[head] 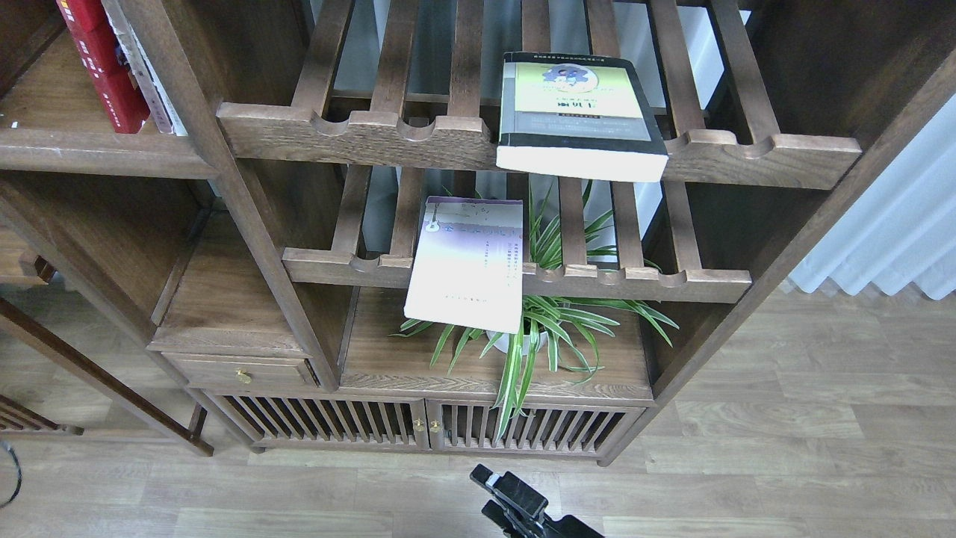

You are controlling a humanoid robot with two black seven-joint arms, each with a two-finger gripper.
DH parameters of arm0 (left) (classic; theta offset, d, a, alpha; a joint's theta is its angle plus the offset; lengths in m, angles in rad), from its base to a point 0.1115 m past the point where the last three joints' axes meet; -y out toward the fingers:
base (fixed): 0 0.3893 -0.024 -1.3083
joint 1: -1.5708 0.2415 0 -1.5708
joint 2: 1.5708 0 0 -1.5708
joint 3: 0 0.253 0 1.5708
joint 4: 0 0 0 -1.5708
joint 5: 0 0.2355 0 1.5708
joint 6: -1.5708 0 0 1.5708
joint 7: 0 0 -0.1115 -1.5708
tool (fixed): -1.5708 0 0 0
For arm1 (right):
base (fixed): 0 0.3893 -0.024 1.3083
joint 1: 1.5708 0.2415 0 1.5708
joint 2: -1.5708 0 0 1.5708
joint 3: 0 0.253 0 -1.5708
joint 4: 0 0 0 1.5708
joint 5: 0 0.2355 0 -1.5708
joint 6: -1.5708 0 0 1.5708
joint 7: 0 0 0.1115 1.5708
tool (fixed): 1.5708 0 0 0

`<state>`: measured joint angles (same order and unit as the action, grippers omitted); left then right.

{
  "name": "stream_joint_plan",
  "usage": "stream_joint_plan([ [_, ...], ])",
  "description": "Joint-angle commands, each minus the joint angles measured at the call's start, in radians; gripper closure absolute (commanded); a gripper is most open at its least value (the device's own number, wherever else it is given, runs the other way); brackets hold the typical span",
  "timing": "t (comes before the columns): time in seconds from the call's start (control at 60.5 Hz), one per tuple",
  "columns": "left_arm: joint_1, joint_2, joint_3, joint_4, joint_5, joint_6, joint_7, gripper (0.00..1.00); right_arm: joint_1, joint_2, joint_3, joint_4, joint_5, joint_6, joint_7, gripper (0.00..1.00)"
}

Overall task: Organize books on shelf
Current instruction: 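Insert the red book upright into the side shelf with the left gripper, then reach the right gripper up to the white book's lower edge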

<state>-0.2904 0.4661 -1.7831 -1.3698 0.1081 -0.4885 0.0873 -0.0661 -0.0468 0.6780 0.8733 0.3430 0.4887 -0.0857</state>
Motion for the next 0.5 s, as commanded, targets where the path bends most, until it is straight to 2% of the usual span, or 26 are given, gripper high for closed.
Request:
stream_joint_plan([
  [0.0,0.086,-0.010,-0.002,-0.028,-0.016,0.000,0.000,0.03,-0.003,0.002,0.008,0.009,0.001,0.000,0.020,0.01],
  [0.083,0.161,-0.049,-0.001,-0.029,-0.019,0.000,0.002,0.01,-0.023,0.002,0.008,0.029,0.001,0.000,0.043,0.01],
  [0.198,0.230,-0.089,0.018,-0.029,-0.019,0.000,0.008,0.01,-0.024,0.002,0.024,0.032,0.002,0.000,0.052,0.01],
  [0.479,0.313,-0.147,0.064,-0.006,-0.019,0.000,0.011,0.00,-0.026,-0.001,0.087,0.027,0.002,0.000,0.064,0.01],
])
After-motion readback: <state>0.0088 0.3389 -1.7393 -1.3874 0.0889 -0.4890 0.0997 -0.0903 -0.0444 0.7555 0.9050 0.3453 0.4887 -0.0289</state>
